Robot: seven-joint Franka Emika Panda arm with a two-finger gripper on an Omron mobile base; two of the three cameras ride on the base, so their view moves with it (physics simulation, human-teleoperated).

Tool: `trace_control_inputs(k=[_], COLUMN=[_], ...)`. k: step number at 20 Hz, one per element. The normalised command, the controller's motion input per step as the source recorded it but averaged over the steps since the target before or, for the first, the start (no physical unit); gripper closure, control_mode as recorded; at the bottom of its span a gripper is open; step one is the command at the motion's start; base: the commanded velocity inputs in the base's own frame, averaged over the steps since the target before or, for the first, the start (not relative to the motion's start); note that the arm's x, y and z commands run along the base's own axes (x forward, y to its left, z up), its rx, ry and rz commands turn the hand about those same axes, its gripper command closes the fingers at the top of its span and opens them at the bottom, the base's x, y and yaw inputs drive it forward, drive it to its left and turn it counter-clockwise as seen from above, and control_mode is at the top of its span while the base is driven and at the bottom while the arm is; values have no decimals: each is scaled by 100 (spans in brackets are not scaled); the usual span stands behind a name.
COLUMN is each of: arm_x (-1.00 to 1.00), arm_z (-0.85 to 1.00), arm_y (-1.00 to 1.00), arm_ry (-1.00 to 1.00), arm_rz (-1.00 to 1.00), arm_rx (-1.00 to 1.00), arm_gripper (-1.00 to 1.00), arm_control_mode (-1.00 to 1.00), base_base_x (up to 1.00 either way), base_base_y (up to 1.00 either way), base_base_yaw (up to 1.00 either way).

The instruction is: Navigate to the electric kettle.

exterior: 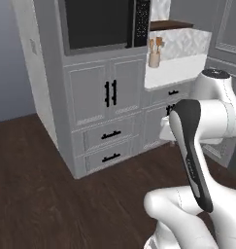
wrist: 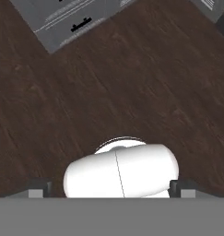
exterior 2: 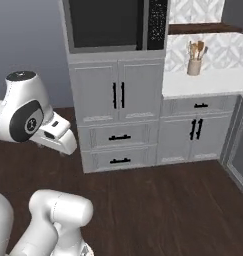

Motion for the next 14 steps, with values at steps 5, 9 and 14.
trace_control_inputs(k=[5, 9, 14], arm_x=[0, 0, 0], arm_z=[0, 0, 0], arm_y=[0, 0, 0], arm_ry=[0, 0, 0], arm_rz=[0, 0, 0], arm_rx=[0, 0, 0], arm_gripper=[-100, -100, -100], arm_control_mode=[100, 100, 100], base_base_x=[-23, -23, -23], base_base_y=[0, 0, 0], base_base_yaw=[100, 100, 100])
